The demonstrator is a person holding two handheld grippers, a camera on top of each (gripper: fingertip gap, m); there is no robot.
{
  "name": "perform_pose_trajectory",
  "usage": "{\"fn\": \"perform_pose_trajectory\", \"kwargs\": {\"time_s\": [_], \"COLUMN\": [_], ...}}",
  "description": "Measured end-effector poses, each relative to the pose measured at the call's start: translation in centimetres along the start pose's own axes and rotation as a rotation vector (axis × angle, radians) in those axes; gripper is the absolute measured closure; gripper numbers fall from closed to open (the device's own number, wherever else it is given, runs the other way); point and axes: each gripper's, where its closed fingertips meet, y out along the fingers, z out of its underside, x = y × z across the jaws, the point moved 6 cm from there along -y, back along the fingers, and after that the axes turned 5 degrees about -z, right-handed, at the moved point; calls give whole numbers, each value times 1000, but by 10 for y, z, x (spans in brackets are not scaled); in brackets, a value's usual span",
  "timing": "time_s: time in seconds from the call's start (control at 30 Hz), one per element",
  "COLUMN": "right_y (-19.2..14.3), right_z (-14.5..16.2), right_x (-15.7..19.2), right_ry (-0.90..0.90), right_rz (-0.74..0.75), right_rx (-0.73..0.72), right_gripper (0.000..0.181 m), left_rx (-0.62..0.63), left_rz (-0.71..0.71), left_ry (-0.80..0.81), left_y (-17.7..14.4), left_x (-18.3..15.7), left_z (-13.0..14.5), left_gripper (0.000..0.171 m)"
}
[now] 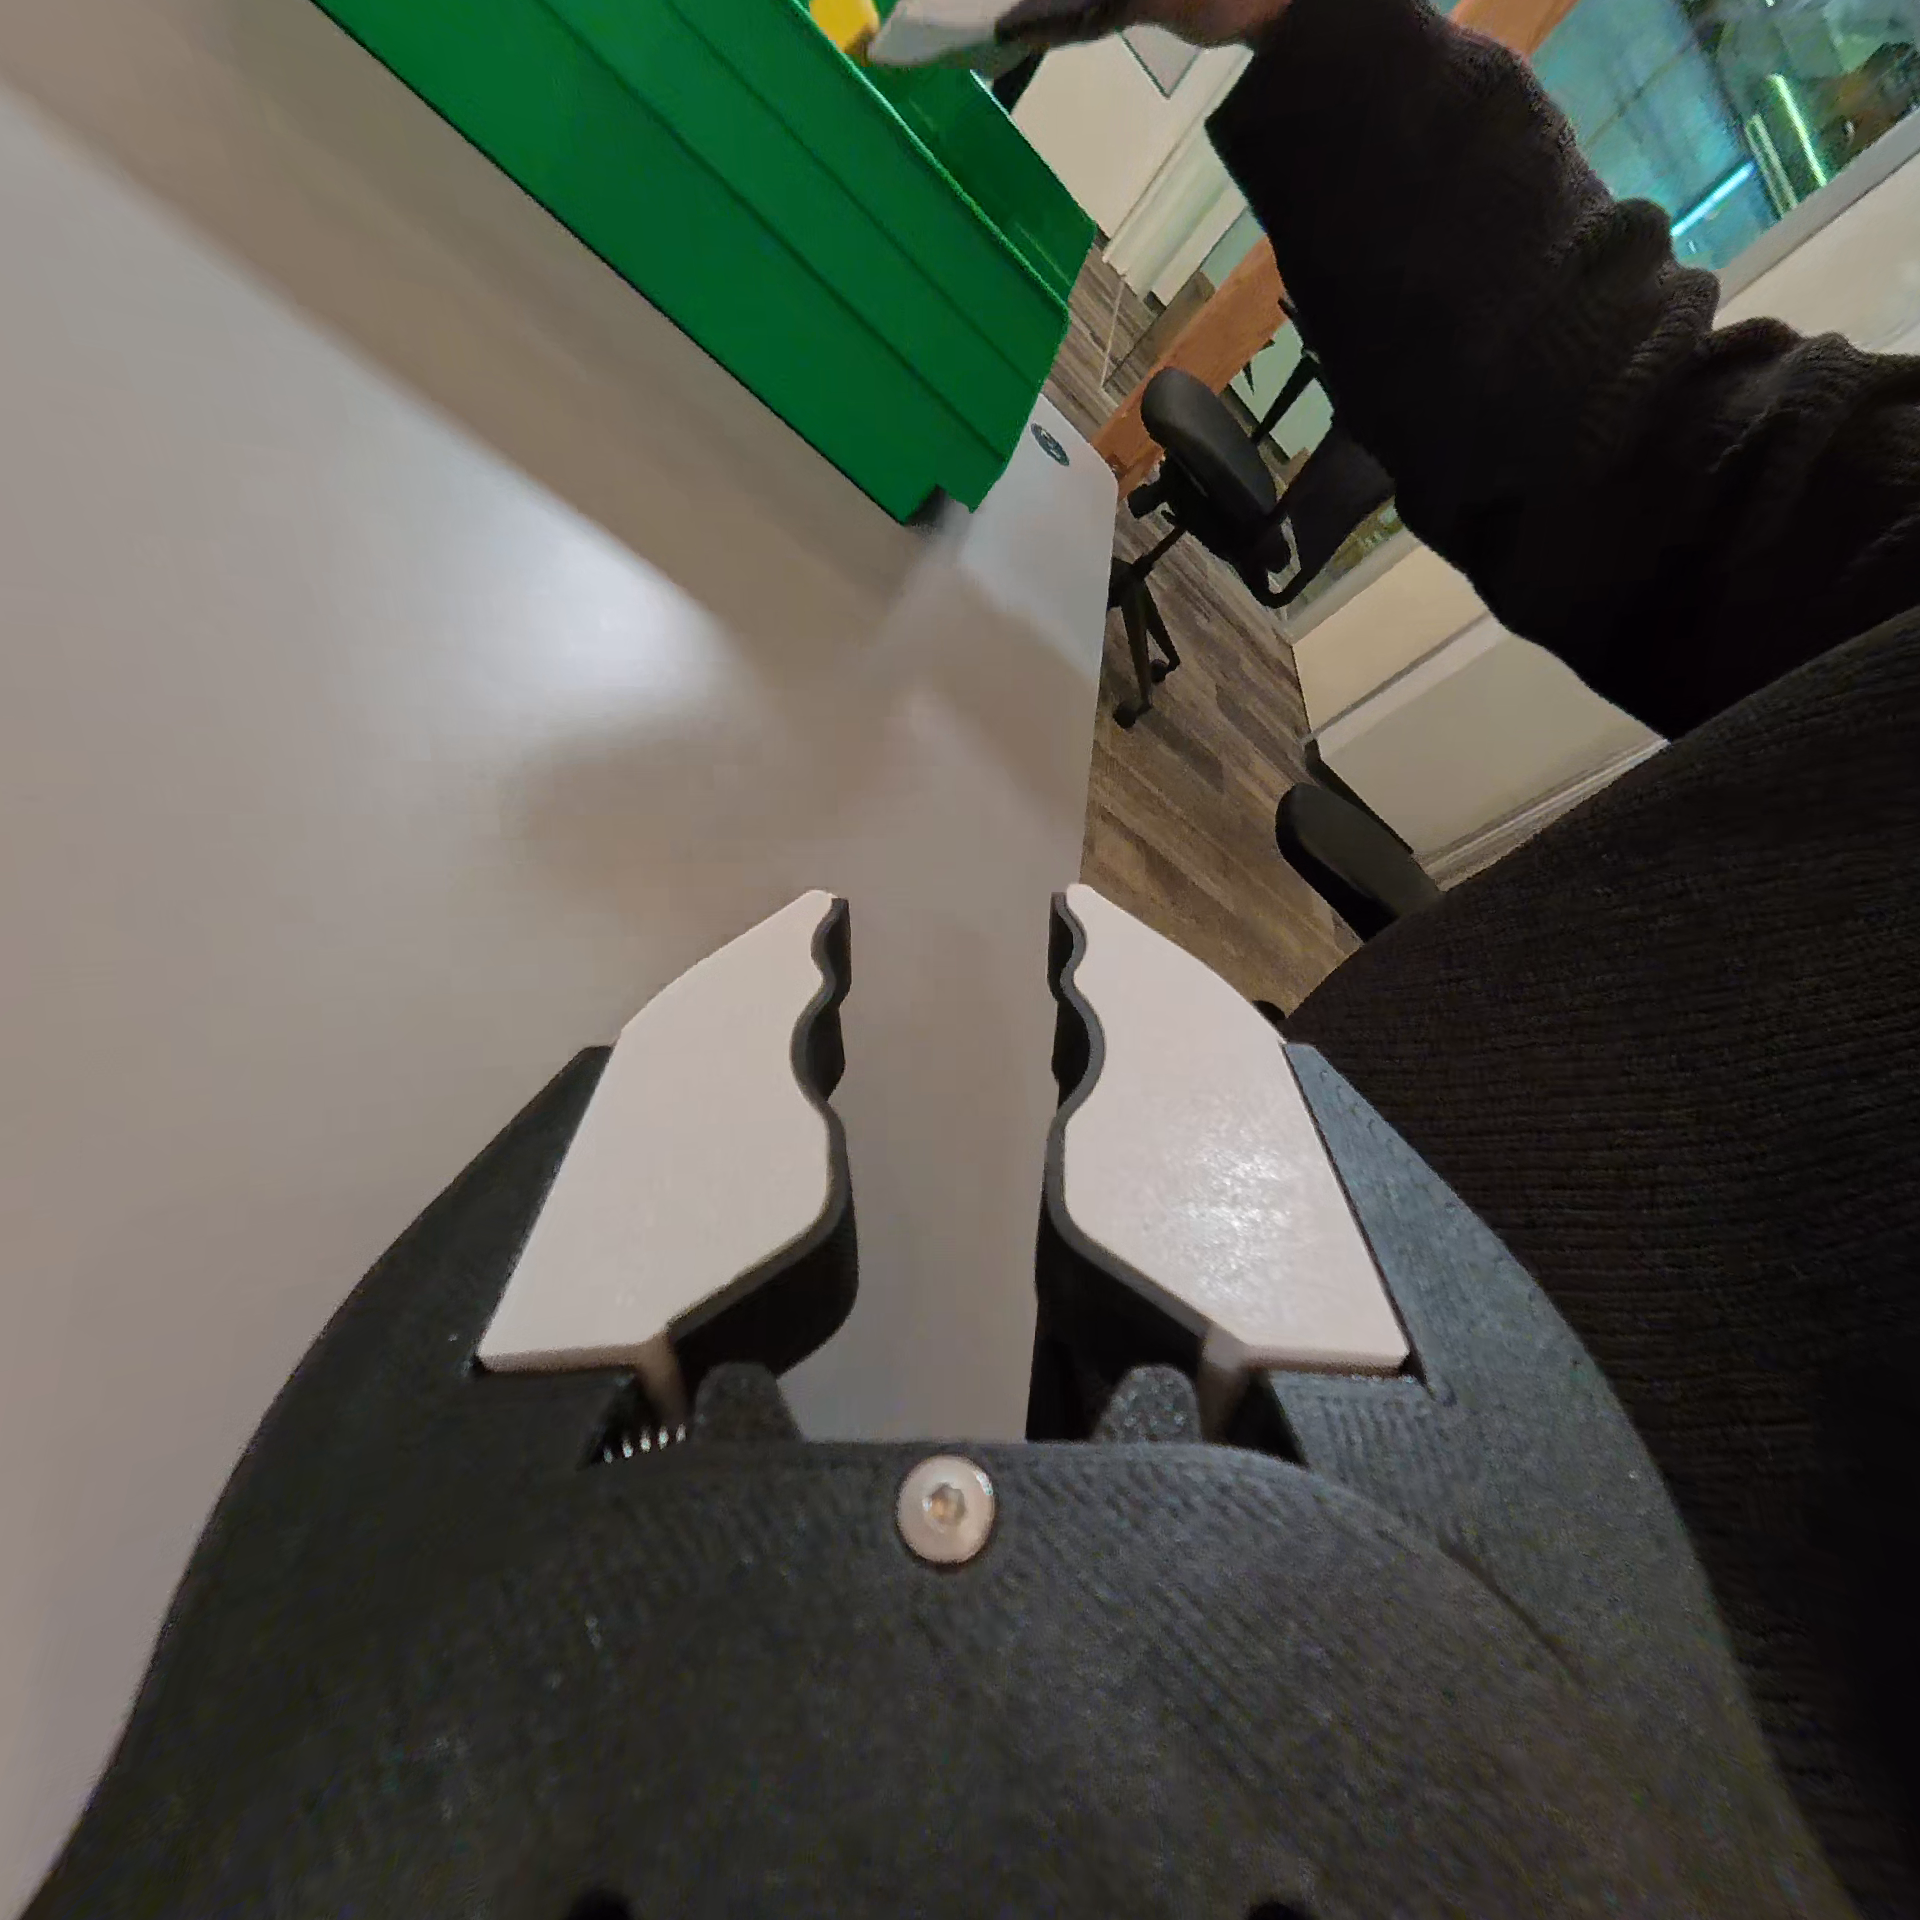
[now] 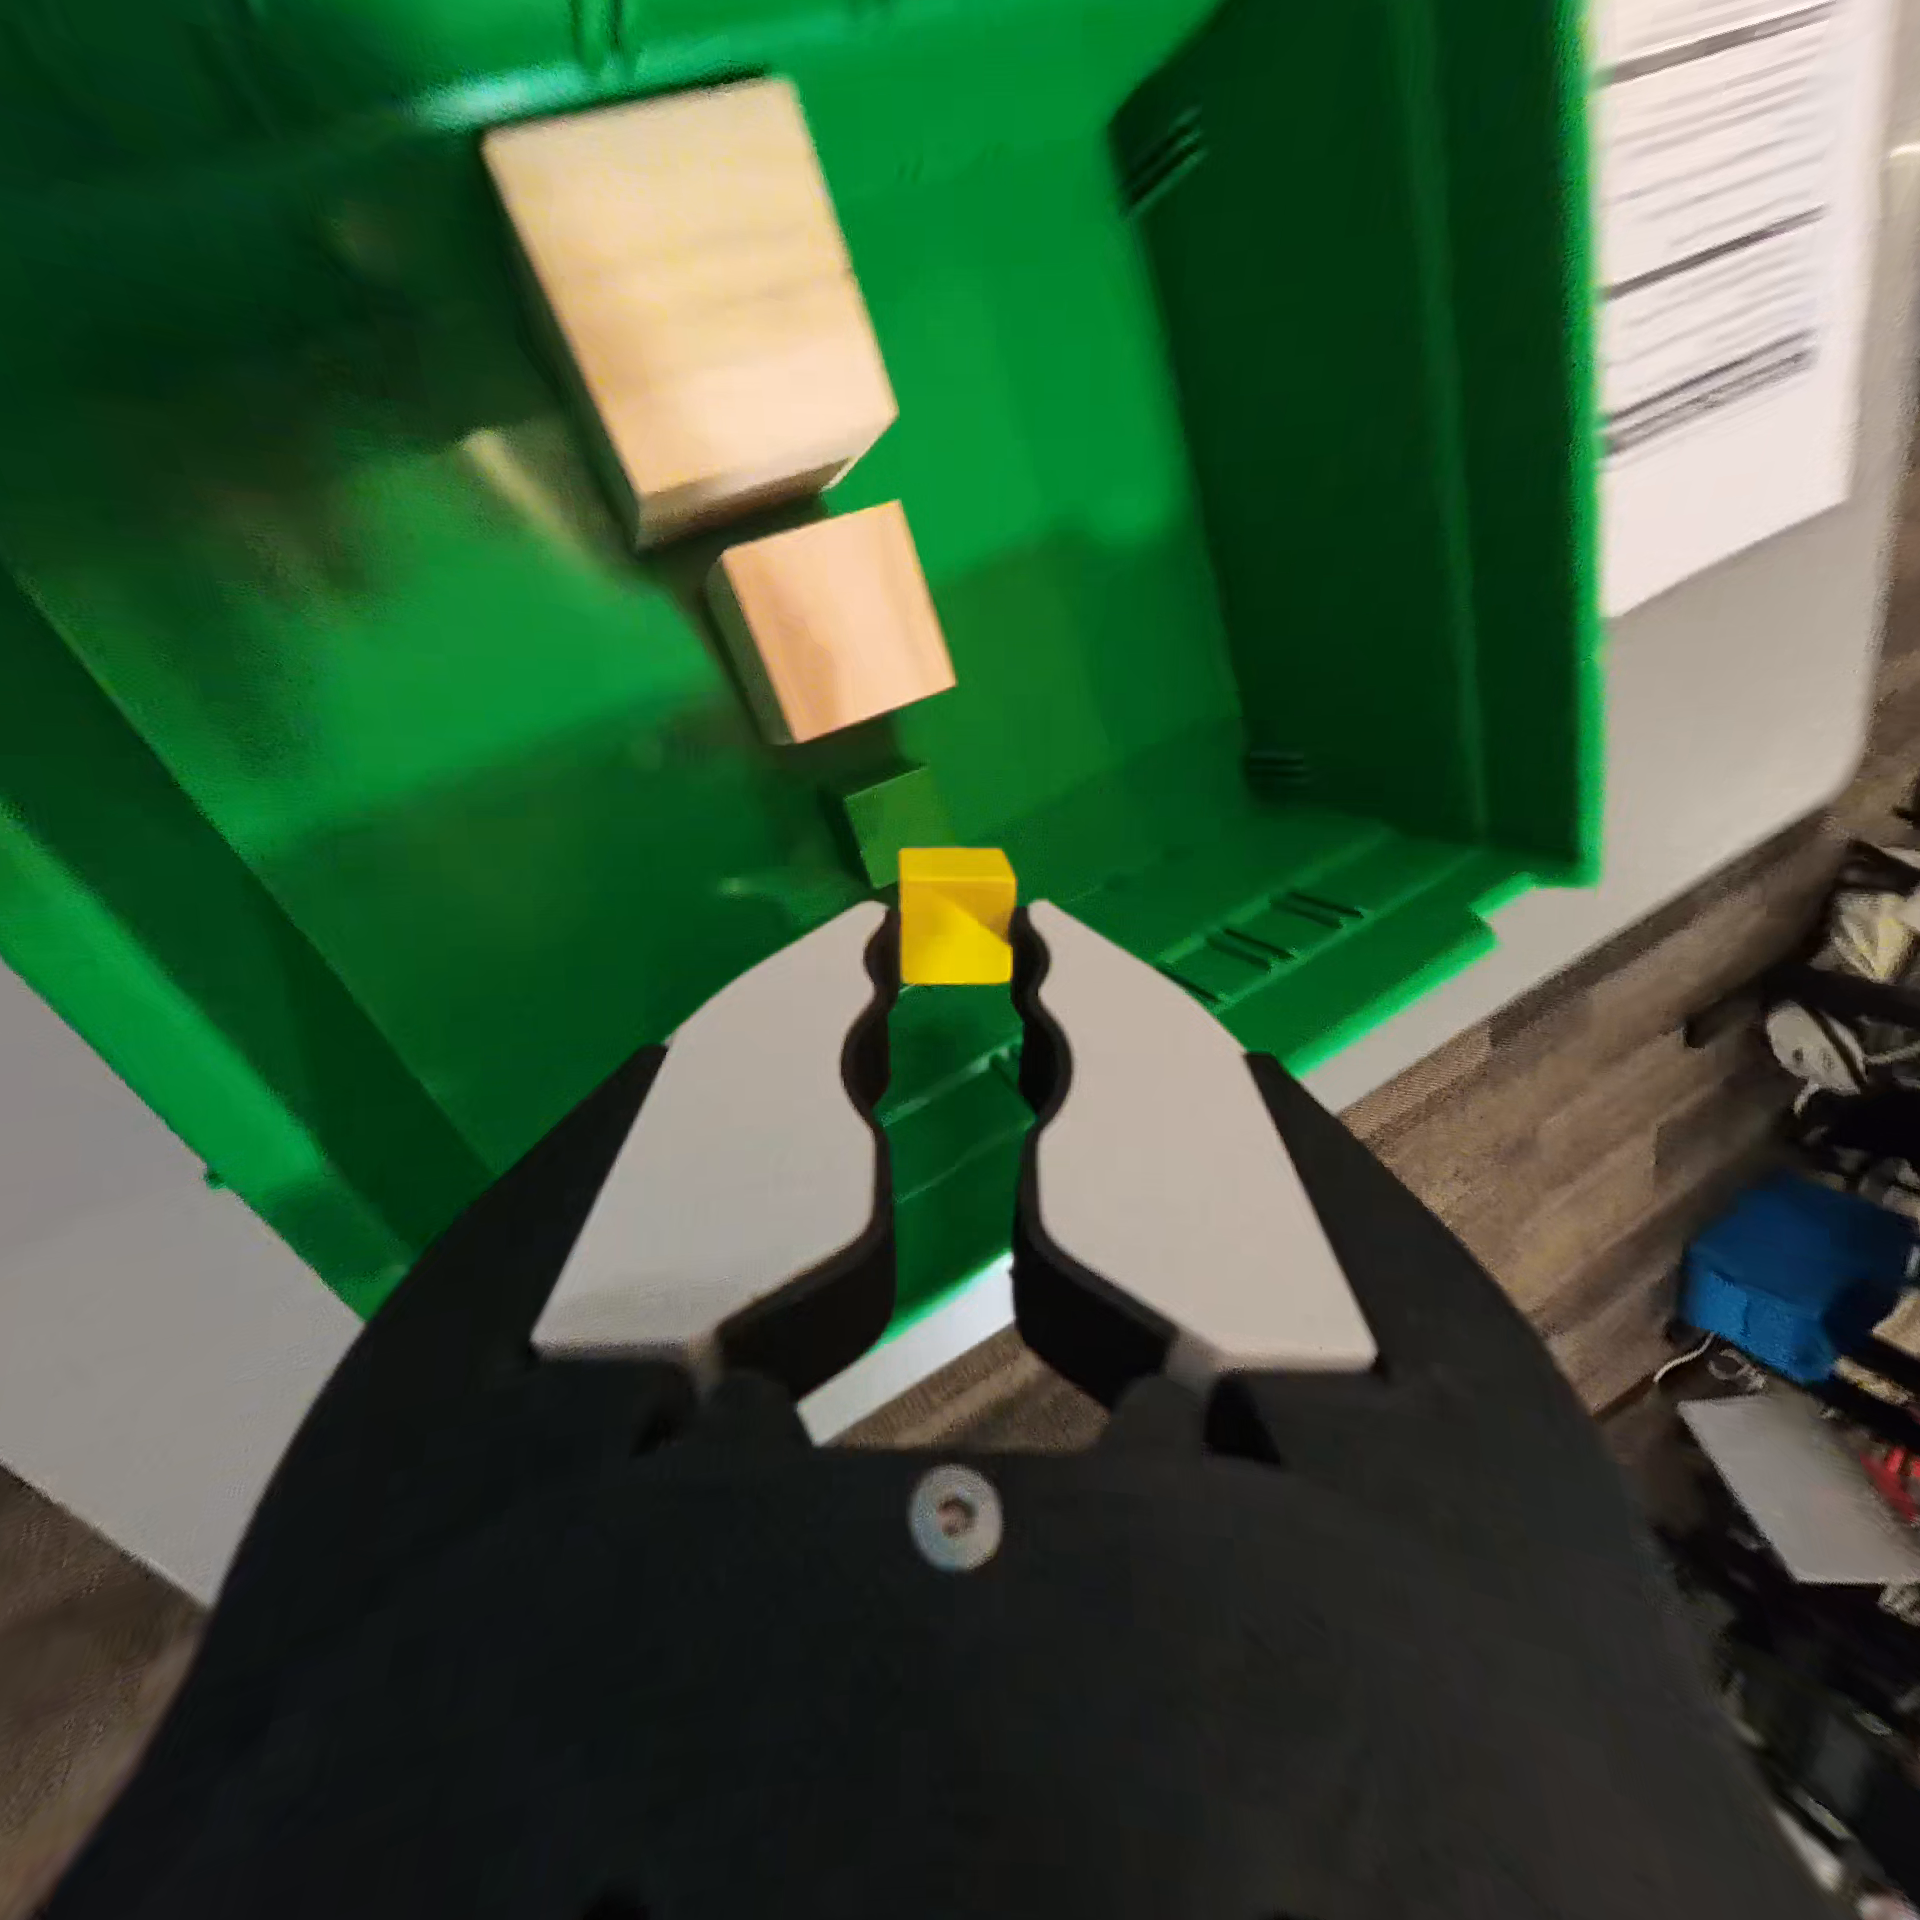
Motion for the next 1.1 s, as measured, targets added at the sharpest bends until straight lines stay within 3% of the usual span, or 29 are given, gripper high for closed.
{"fn": "perform_pose_trajectory", "kwargs": {"time_s": [0.2, 0.57, 1.1], "right_y": [34, 65, 73], "right_z": [16, 12, 14], "right_x": [-4, -5, -3], "right_ry": [-207, -350, -383], "right_rz": [-129, -190, -193], "right_rx": [308, 472, 517], "right_gripper": [160, 160, 159], "left_rx": [1, 12, 12], "left_rz": [-92, -103, -105], "left_ry": [49, 37, 17], "left_y": [-7, -8, -9], "left_x": [2, 3, 7], "left_z": [1, 10, 11], "left_gripper": [134, 134, 136]}}
